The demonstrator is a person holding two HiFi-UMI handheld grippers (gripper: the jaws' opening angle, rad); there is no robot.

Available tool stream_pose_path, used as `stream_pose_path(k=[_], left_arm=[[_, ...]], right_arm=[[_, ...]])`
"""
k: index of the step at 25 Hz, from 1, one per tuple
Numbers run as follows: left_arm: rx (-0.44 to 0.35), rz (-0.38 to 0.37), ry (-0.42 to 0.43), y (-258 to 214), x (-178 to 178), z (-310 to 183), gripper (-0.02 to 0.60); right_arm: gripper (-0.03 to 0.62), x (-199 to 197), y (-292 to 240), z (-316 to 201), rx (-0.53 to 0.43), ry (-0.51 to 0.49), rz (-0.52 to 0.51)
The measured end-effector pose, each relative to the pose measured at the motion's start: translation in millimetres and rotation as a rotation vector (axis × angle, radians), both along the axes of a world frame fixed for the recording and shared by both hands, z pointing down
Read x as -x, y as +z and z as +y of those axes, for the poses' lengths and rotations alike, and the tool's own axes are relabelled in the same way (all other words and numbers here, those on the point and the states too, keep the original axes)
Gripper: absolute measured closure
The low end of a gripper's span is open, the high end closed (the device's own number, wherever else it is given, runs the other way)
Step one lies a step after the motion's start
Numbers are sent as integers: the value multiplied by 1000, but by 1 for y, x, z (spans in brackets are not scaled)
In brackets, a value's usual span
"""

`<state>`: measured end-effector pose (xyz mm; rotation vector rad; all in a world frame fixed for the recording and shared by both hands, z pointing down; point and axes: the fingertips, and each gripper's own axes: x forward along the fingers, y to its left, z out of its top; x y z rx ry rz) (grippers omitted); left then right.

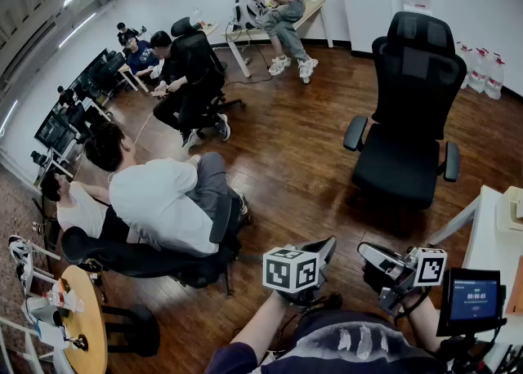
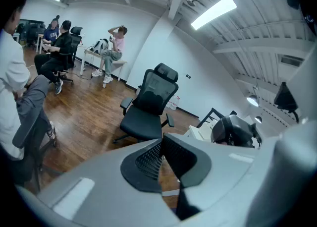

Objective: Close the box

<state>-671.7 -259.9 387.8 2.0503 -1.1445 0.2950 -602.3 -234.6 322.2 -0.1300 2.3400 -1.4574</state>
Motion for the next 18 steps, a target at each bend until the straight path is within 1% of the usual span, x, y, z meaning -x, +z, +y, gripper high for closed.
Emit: stream_pose_path(k=[3,7,10,12,14,16,18], left_arm=[[-4,-13,-3,-4,-43,25,566],[-7,-10,-12,-1,-103,58,566],[8,-19,-20,3,-138,80,566],[25,-24,-14,5,-154,93,566],[42,-47,-1,10,-162,101,566],[64,-73,-1,18,-161,104,566],[82,-77,-7,27,-160,102,566]], right_arm=[[589,-42,-1,31,5,-6,-6],[589,-99,1,68,-1,-29,-9],[589,-134,8,89,26,-32,-9],[589,-148,11,98,50,-25,-7],[589,-155,14,102,65,-8,-5],[589,-158,20,102,74,19,9],[589,-162,27,99,86,60,43]])
